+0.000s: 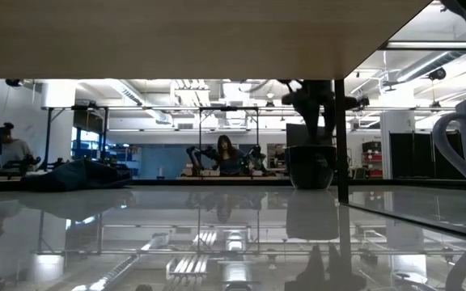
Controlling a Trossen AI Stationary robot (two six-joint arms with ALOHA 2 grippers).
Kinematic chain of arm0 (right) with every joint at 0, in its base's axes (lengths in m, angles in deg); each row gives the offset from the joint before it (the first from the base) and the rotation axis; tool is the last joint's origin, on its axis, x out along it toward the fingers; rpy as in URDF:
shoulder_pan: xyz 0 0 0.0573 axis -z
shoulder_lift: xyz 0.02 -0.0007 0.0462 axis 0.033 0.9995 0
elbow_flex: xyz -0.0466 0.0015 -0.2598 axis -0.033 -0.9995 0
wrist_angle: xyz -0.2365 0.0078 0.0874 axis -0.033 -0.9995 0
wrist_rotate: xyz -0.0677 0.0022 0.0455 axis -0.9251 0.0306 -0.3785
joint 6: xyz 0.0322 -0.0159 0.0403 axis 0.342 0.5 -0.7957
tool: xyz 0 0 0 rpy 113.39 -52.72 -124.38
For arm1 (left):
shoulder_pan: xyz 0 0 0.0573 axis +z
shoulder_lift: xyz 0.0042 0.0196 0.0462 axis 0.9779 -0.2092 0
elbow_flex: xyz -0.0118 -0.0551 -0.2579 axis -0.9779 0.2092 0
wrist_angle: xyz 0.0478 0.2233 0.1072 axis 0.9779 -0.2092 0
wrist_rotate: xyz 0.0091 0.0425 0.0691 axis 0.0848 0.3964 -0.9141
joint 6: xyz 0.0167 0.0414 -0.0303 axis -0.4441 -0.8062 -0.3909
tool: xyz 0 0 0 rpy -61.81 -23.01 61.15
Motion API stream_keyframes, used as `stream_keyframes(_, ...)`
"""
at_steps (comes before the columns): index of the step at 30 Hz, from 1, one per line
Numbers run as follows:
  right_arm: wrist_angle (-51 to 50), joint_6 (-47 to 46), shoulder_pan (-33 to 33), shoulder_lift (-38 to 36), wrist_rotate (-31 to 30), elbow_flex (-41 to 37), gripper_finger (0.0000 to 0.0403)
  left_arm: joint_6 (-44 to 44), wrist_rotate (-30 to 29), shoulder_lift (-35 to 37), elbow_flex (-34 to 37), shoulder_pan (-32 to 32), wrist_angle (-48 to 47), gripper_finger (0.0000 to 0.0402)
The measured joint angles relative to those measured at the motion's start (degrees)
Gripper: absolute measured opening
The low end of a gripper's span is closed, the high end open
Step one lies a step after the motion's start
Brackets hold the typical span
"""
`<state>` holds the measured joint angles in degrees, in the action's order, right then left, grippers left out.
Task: Stack small to large cups/mugs on shelf
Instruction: Put the black mug on the shelf
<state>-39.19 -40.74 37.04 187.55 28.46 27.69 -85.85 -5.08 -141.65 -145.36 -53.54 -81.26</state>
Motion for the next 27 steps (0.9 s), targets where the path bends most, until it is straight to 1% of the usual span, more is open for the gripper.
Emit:
stream_keyframes(7,3.1,0.0,1.8,0.1,1.4,-5.2,0.0199,0.3,0.0,0.0,0.0,0.0,0.8,0.0095)
stream_keyframes(11,6.9,-0.1,2.0,0.1,5.7,-8.3,0.0199,0.3,0.0,0.0,0.0,0.0,0.8,0.0095)
stream_keyframes(20,11.1,-1.7,2.0,0.1,5.7,-14.4,0.0196,0.3,0.0,0.0,0.0,0.0,0.8,0.0095)
stream_keyframes(23,11.9,-2.8,2.0,0.1,5.7,-15.4,0.0181,0.3,-0.1,-0.1,0.0,0.0,0.9,0.0095)
stream_keyframes(27,12.5,-3.0,2.0,0.1,5.7,-15.6,0.0140,0.2,-0.1,-0.2,0.0,0.0,1.2,0.0095)
